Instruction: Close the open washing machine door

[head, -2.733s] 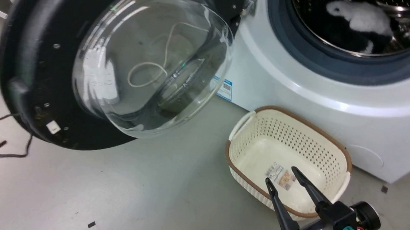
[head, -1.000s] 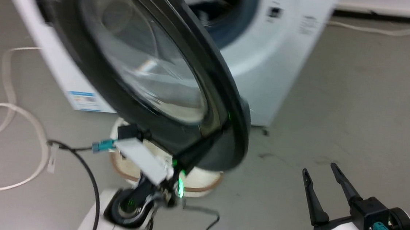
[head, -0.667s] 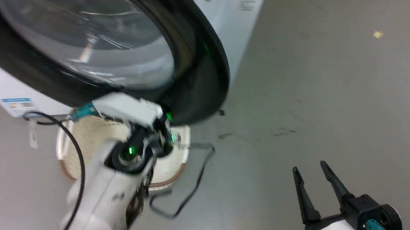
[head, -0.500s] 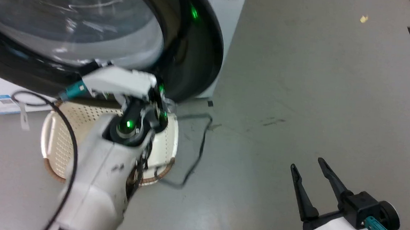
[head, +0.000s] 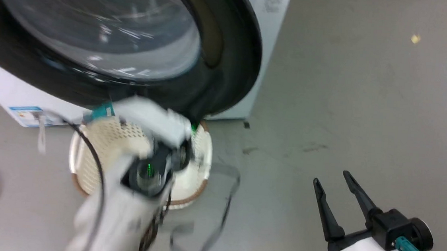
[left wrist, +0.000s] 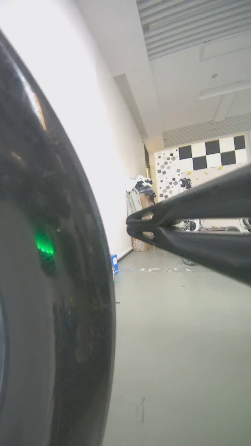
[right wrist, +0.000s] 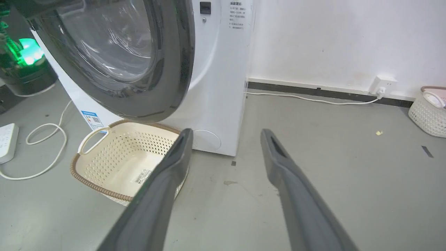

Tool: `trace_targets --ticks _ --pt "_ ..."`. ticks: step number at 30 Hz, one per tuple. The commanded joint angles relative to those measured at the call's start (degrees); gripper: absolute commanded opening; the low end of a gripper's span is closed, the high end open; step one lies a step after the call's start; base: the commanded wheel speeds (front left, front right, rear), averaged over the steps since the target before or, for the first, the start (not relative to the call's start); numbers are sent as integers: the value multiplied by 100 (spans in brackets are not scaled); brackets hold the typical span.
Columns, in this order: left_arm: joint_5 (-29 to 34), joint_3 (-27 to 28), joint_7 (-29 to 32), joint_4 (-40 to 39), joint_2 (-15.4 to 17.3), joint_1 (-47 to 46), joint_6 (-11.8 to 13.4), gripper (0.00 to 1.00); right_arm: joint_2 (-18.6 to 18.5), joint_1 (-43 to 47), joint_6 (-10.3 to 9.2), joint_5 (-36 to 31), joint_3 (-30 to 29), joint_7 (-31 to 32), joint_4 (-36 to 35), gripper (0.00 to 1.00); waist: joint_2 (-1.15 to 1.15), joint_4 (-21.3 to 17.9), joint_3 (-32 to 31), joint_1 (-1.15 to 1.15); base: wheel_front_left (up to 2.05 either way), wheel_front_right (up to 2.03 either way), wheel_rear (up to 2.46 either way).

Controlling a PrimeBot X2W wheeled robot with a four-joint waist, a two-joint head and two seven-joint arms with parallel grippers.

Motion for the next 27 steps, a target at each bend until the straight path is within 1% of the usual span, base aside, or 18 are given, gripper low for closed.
trace_targets --ticks 1,2,3,5,6,10,12,13,14,16,18,20,22,24,27 --pt "202 -103 28 -271 159 432 -27 38 10 67 5 -47 -38 -24 -26 100 -1 330 -327 1 0 0 0" --pt "390 -200 -11 -488 284 708 -27 91 10 121 5 -76 -67 -24 -39 100 -1 431 -418 1 0 0 0" --pt "635 -325 -91 -693 426 962 -27 100 10 181 5 -103 -111 -24 -53 100 -1 552 -521 1 0 0 0" --pt "1108 -552 -345 -1089 721 1429 -27 100 10 294 5 -160 -159 -24 -72 100 -1 771 -692 1 0 0 0" --pt "1339 -611 -565 -1275 876 1637 -27 100 10 344 5 -184 -161 -24 -80 100 -1 860 -762 1 0 0 0" --pt "2294 -682 -1698 -1667 1423 2243 -27 100 10 538 5 -226 -216 -24 -144 100 -1 1265 -1035 1 0 0 0" --pt "3168 -635 -2027 -1569 1679 2413 -10 100 10 635 5 -221 -251 -24 -189 100 -1 1445 -1152 1 0 0 0" --pt "3640 -559 -2081 -1530 1734 2493 88 100 10 679 5 -220 -260 -24 -209 100 -1 1523 -1205 1 0 0 0" --pt "4062 -319 -2098 -1567 1693 2578 243 100 10 717 5 -217 -259 -24 -227 100 -1 1589 -1246 1 0 0 0" --pt "4849 344 -2104 -1847 1441 2837 458 100 10 775 5 -212 -254 -24 -261 100 -1 1702 -1306 1 0 0 0" --pt "5692 904 -2106 -2178 1189 3173 576 100 10 816 5 -194 -244 -24 -299 100 -1 1795 -1346 1 0 0 0" --pt "6415 1337 -2107 -2417 935 3530 641 100 10 844 5 -166 -223 -25 -331 100 -1 1852 -1370 1 0 0 0" --pt "7072 1567 -2107 -2570 779 3844 626 100 10 865 5 -140 -186 -25 -351 100 -1 1876 -1388 1 0 0 0" --pt "7525 1686 -2108 -2653 614 4082 583 100 10 892 5 -104 -168 -25 -363 100 -1 1912 -1398 1 0 0 0" --pt "8202 1620 -2108 -2605 583 4319 497 100 10 947 5 -75 -141 -25 -368 100 -1 1948 -1406 1 0 0 0"
